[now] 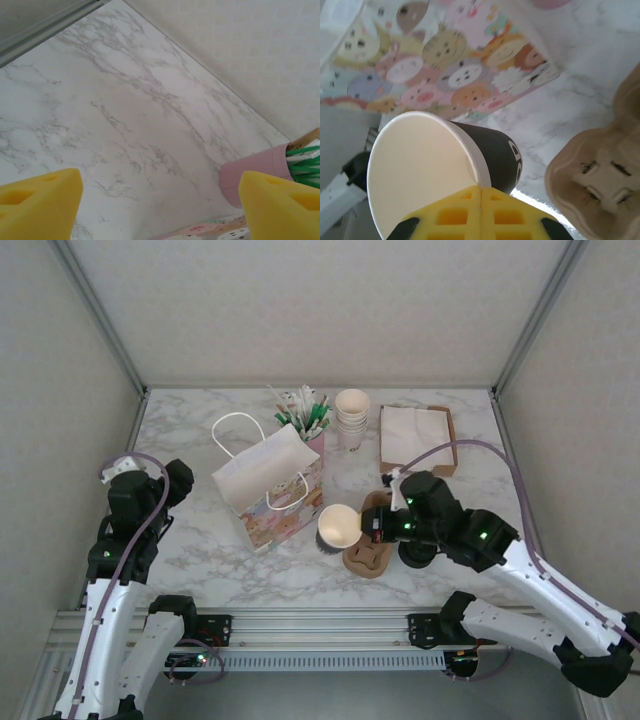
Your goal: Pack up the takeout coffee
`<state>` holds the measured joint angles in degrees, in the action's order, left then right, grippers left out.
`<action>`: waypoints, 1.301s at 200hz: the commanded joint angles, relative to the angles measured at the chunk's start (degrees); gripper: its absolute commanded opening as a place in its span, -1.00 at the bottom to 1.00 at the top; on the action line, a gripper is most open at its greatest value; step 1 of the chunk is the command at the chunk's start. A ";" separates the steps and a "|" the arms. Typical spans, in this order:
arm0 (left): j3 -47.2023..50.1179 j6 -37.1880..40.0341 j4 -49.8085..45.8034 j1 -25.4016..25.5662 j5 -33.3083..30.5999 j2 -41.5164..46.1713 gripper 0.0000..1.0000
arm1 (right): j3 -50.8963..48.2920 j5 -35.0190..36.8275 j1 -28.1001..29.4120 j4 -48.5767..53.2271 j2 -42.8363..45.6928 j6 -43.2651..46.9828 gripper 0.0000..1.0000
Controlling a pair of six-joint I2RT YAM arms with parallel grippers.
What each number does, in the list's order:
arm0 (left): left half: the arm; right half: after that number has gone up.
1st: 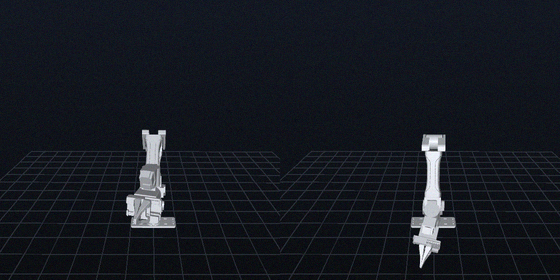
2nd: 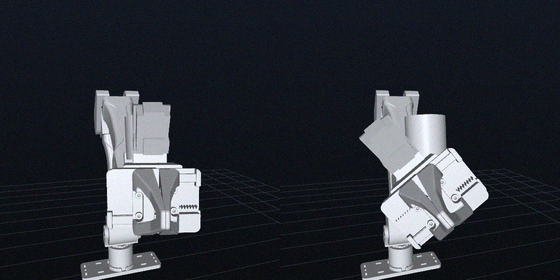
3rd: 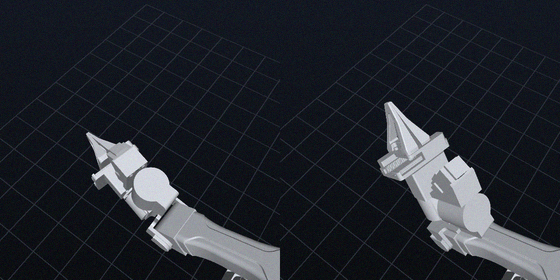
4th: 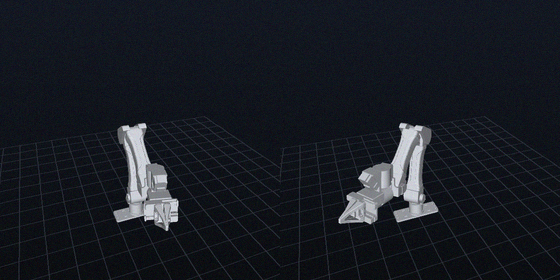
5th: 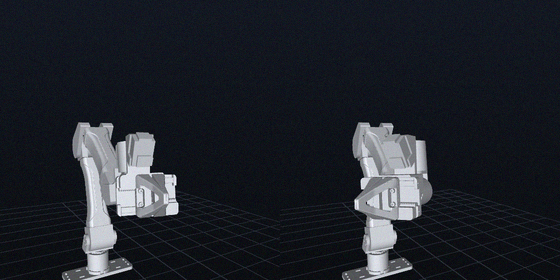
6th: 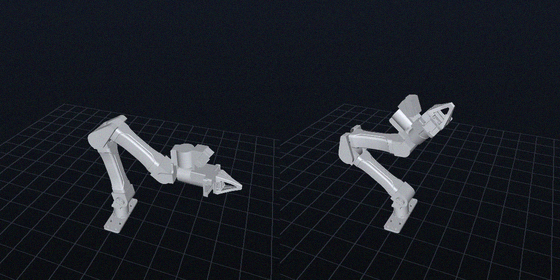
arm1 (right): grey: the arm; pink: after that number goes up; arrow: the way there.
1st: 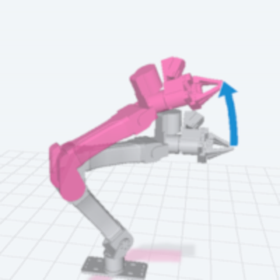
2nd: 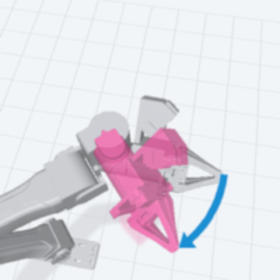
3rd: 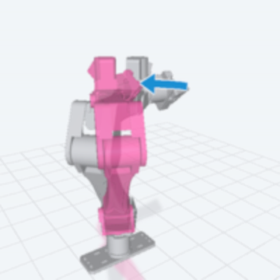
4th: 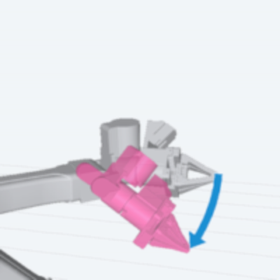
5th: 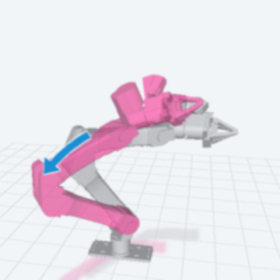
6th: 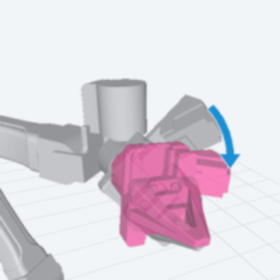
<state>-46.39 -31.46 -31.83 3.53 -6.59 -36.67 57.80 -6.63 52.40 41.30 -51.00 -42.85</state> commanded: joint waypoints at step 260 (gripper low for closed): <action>7.74 -23.13 -25.89 10.75 19.71 15.35 0.11 | 3.88 19.67 7.04 -19.75 -30.75 -6.87 -1.00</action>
<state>-39.72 -53.49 -56.25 13.58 10.26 -21.58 59.42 13.04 60.62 22.46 -80.18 -48.07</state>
